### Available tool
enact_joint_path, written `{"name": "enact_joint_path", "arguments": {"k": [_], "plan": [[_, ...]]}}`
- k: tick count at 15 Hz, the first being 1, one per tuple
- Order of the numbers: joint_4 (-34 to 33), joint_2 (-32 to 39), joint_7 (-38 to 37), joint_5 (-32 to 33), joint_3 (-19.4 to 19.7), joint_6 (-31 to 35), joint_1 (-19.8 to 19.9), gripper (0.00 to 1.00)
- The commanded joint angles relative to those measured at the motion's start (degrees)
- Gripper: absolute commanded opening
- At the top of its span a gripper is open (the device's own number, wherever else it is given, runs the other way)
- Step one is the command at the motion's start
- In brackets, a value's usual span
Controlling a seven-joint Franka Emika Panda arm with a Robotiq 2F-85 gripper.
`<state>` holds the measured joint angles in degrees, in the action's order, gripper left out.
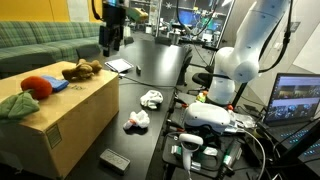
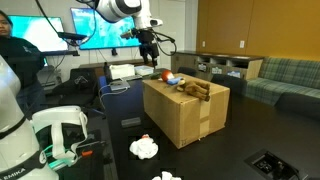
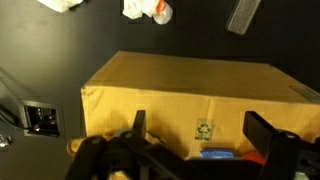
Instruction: Pick up all the objects on the table and put them on the box then pick up the objects on the box and put them on the table
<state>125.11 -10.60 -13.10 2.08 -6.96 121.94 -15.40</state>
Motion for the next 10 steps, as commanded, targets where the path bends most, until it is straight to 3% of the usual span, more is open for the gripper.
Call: {"name": "enact_joint_path", "arguments": {"k": [1,7,8,10], "plan": [[9.89,-10.75,12.41,-5.96,3.13,-2.67,4.19,1.00],[19.47,-20.08,29.78,-5.58,14.17,-4.50,12.04,1.00],[16.20,-16.12,24.49,-5.54,10.29,-5.36,10.88,1.00],[17.36,-17.20,25.92,-5.45,11.37,-5.36,12.11,1.00]]}}
